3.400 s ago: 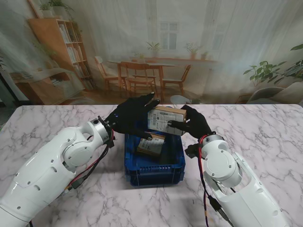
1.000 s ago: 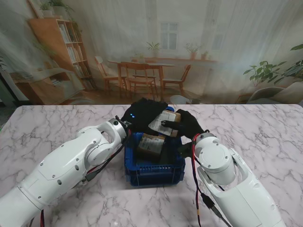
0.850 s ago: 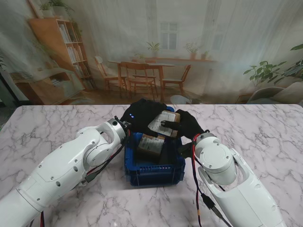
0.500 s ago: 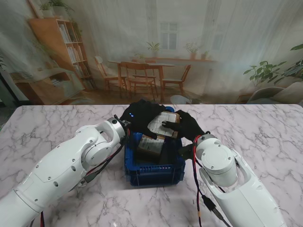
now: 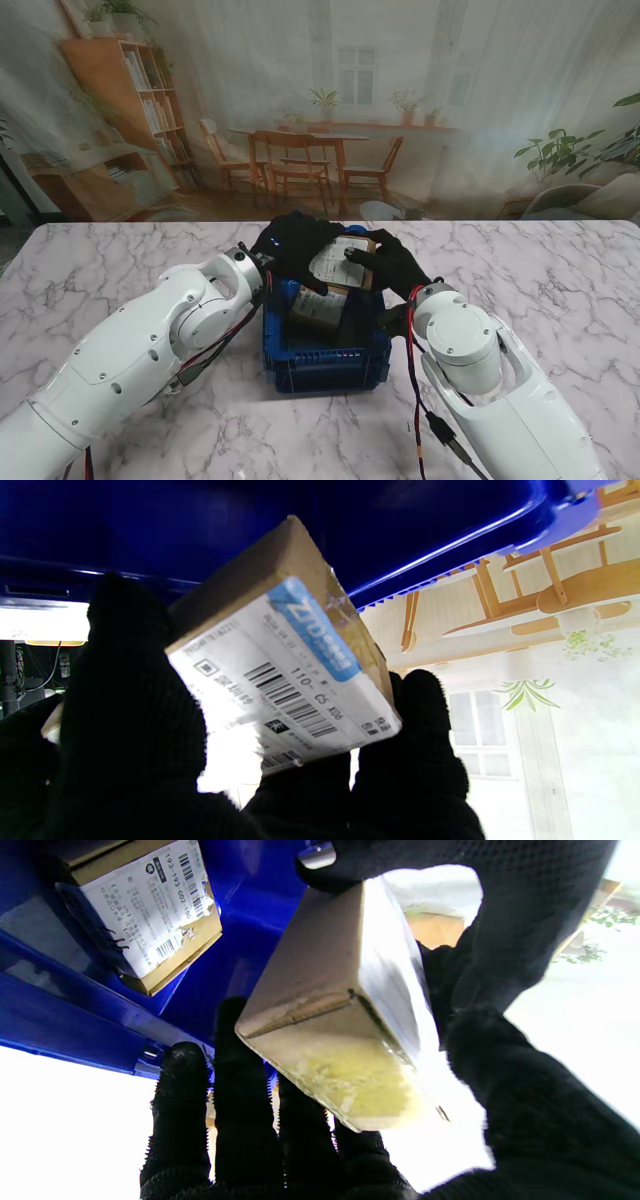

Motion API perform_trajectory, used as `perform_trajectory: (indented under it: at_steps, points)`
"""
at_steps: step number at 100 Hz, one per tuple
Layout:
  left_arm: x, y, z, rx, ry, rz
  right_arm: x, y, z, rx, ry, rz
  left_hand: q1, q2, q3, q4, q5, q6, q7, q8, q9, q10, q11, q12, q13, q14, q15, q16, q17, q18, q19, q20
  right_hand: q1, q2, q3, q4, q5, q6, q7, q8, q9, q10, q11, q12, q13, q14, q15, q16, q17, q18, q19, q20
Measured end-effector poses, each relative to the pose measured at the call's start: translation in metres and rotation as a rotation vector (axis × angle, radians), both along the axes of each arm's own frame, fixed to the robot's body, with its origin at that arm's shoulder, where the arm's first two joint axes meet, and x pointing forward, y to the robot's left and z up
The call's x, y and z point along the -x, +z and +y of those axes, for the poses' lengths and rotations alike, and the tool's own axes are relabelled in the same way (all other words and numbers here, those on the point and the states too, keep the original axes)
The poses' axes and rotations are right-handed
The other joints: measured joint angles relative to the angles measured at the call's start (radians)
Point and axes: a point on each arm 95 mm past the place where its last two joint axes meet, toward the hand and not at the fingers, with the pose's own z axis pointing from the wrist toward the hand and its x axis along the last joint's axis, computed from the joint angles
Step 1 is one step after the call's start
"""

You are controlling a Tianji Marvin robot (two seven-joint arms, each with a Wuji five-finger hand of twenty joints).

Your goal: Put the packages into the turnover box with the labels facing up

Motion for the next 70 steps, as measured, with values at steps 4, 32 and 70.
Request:
perform_trajectory:
  at_steps: [4,32,70]
  points:
    - [0.0,0.0,0.0,-0.002,0.002,0.005,0.0,0.0,0.0,-0.002,0.002,-0.002,0.0,-0.004,0.0,-0.01,0.008,0.0,0.0,-0.003,0.008,0.002,0.0,0.0,0.005,0.001,-0.002,0.003,0.003,0.001,0.002,-0.006,-0.004,0.0,-0.001,0.0,-0.028,-0.011,-0.003,0.0,-0.041,-0.005,-0.025,-0.019,-0.044,0.0,-0.019,-0.006,-0.013,-0.001,-0.016,0.0]
    - [-0.002,-0.001,0.001,0.041,0.037,0.059,0.003,0.0,-0.003,-0.027,-0.003,-0.009,0.0,-0.014,0.0,-0.031,0.028,0.0,0.003,-0.014,0.023,0.004,0.004,0.0,0.029,0.007,-0.006,0.01,0.017,0.011,0.015,-0.011,-0.037,0.039,-0.062,0.001,-0.077,-0.037,-0.088,-0.003,-0.257,-0.006,-0.154,-0.105,-0.287,-0.021,-0.209,-0.087,-0.126,-0.051,-0.132,0.0]
    - [0.001,0.01,0.0,0.03,0.068,0.13,0.037,0.002,-0.043,0.053,-0.11,-0.277,0.0,-0.014,0.0,-0.031,0.037,0.001,0.003,-0.034,0.034,0.011,0.004,0.0,0.036,0.012,-0.006,0.01,0.023,0.017,0.015,-0.012,-0.037,0.076,-0.118,0.013,-0.078,-0.075,-0.164,0.012,-0.352,-0.021,-0.295,-0.169,-0.394,-0.05,-0.436,-0.188,-0.209,-0.039,-0.466,0.021]
